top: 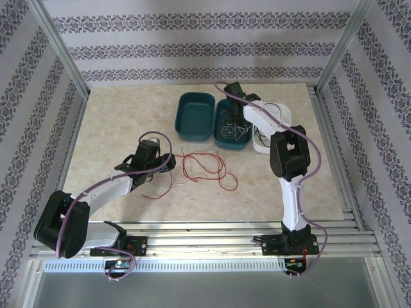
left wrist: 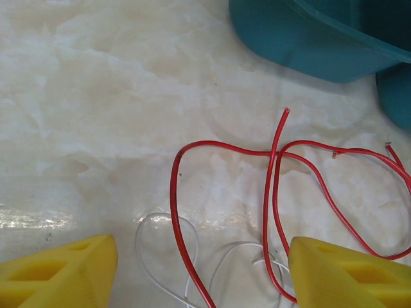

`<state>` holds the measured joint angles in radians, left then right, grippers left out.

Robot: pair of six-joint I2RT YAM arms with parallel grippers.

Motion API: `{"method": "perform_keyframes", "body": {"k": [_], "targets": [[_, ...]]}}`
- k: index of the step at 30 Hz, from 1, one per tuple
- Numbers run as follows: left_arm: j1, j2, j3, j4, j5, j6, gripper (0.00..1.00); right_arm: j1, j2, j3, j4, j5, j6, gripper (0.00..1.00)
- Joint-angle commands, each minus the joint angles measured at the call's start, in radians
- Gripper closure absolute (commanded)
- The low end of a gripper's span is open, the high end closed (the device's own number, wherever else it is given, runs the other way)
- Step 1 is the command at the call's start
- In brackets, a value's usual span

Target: Untangle the cables

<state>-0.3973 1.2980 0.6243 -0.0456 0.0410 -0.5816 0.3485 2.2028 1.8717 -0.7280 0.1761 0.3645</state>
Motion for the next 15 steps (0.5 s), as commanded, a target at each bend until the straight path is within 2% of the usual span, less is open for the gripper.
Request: {"method": "perform_keyframes", "body": {"k": [1,10,15], "targets": [[0.011,-0.011,0.011,-0.031,-0.009,-0.005,0.29,-0.015,0.052,0.061,-0.044,0.002,-0.016,1.00],[0.009,-0.004,0.011,-0.032,-0.012,-0.004,0.29,-0.018,0.186,0.201,-0.102,-0.091,-0.013,1.00],[0.010,-0.009,0.010,-0.034,-0.012,-0.003,0.29,-0.006,0.185,0.206,-0.104,-0.103,-0.003,1.00]]}}
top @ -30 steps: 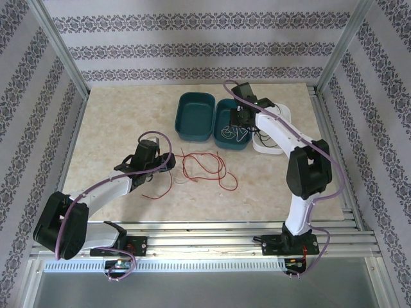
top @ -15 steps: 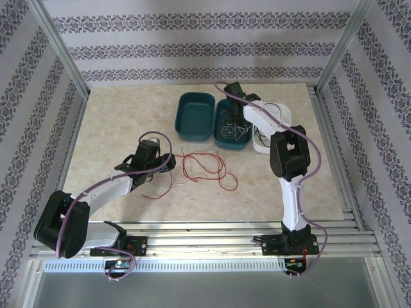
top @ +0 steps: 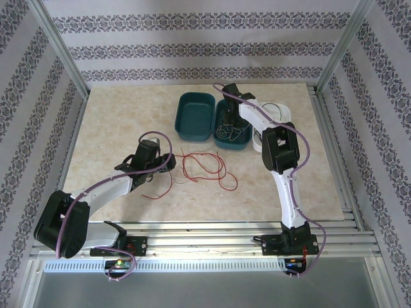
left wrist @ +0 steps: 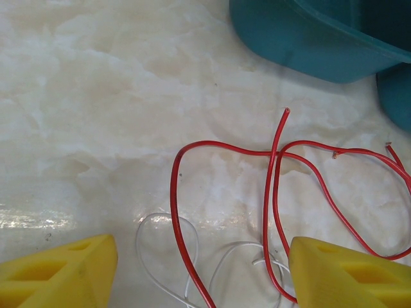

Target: Untangle the cables

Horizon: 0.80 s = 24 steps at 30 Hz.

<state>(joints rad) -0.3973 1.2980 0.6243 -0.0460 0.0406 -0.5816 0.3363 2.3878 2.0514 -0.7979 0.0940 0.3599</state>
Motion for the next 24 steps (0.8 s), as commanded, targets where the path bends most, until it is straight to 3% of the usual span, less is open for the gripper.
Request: {"method": "perform_keyframes", "body": {"k": [1,3,9,24], "targets": [[0.010,-0.013,0.009,-0.034,-0.014,-0.001,0.29,0.007,-0.007,0.022,-0.035,-0.013,0.002,1.00],[0.011,-0.019,0.007,-0.034,-0.017,0.000,0.29,0.006,-0.031,0.006,-0.036,0.005,-0.001,0.97],[0.011,-0.030,0.011,-0.035,-0.009,0.006,0.29,0.007,-0.150,-0.075,-0.019,0.074,-0.025,0.71],[0.011,-0.043,0.031,-0.076,-0.040,-0.029,0.30,0.041,-0.454,-0.298,0.056,0.083,-0.019,0.48]]}}
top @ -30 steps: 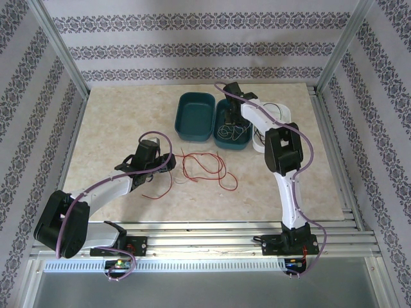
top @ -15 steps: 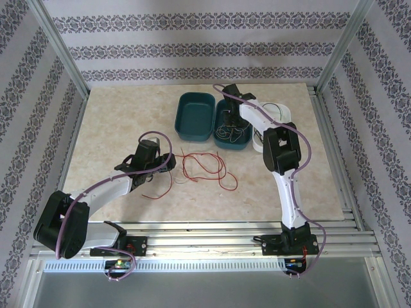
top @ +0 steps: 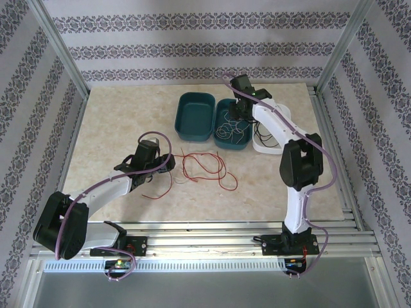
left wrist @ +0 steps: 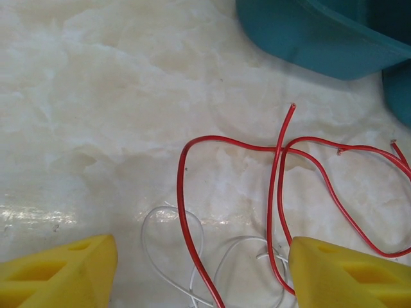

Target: Untangle the cables

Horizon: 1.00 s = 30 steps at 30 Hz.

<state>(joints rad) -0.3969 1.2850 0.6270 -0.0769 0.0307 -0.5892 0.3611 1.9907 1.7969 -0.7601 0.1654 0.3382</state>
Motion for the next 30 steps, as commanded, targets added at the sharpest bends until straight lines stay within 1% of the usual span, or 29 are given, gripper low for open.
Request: {"method": "perform_keyframes", "body": {"k": [1,5,8,10,12,13,15,17,23,28,30], "targets": [[0.010,-0.032,0.029,-0.047,-0.033,-0.021,0.30,0.019,-0.081,-0.064,0.028,0.010,0.006,0.47],[0.010,-0.037,0.035,-0.059,-0.038,-0.012,0.30,0.042,-0.183,-0.157,0.070,-0.003,0.010,0.44],[0.010,-0.032,0.037,-0.064,-0.039,0.001,0.33,0.084,-0.263,-0.256,0.126,-0.031,0.011,0.40],[0.010,-0.026,0.038,-0.062,-0.041,0.007,0.36,0.127,-0.312,-0.321,0.156,-0.032,0.024,0.39],[0.009,-0.017,0.039,-0.056,-0.050,0.003,0.38,0.167,-0.352,-0.380,0.182,-0.038,0.049,0.40],[0.012,-0.010,0.039,-0.048,-0.052,0.000,0.41,0.189,-0.370,-0.409,0.200,-0.054,0.063,0.41],[0.012,0.005,0.044,-0.036,-0.051,-0.004,0.44,0.229,-0.394,-0.455,0.228,-0.070,0.088,0.43],[0.014,0.024,0.050,-0.031,-0.048,-0.009,0.44,0.274,-0.407,-0.492,0.251,-0.078,0.111,0.44],[0.020,0.091,0.056,0.010,-0.024,-0.019,0.50,0.379,-0.409,-0.559,0.309,-0.098,0.181,0.48],[0.031,0.147,0.060,0.021,-0.014,-0.023,0.60,0.461,-0.369,-0.570,0.341,-0.093,0.207,0.51],[0.036,0.164,0.061,0.026,-0.005,-0.020,0.65,0.491,-0.348,-0.575,0.359,-0.088,0.205,0.52]]}}
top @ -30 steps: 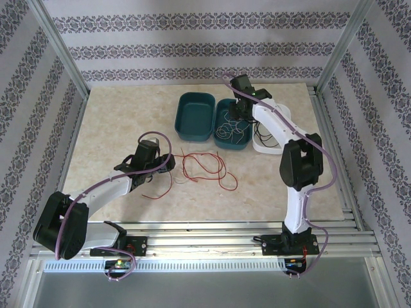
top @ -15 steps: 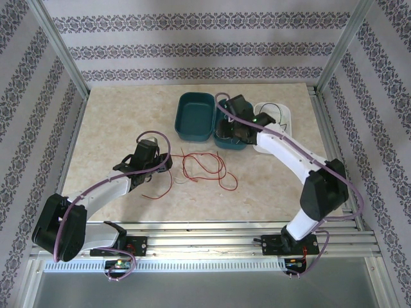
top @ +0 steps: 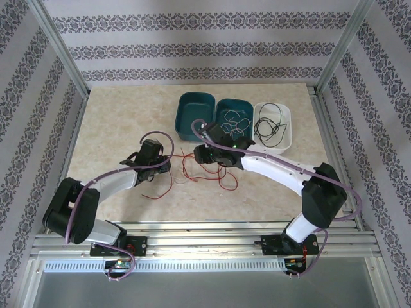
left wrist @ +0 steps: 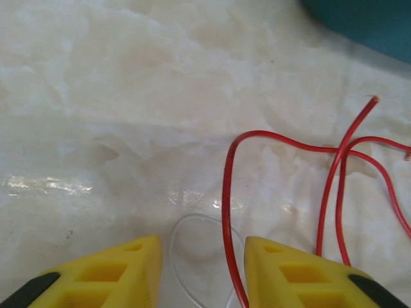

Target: Untangle the cables

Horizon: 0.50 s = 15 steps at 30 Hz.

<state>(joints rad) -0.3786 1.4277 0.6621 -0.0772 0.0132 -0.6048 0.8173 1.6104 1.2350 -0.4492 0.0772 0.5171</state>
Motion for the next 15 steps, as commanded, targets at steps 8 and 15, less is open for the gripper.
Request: {"method": "perform_keyframes", "body": {"k": [8,15], "targets": [[0.045,0.054,0.040,0.019,0.037,0.022,0.97,0.084,0.070,-0.041,0.146,-0.065,-0.008,0.57],[0.099,0.061,0.070,-0.009,0.103,0.104,0.97,0.144,0.121,-0.024,0.174,-0.079,-0.137,0.59]]}}
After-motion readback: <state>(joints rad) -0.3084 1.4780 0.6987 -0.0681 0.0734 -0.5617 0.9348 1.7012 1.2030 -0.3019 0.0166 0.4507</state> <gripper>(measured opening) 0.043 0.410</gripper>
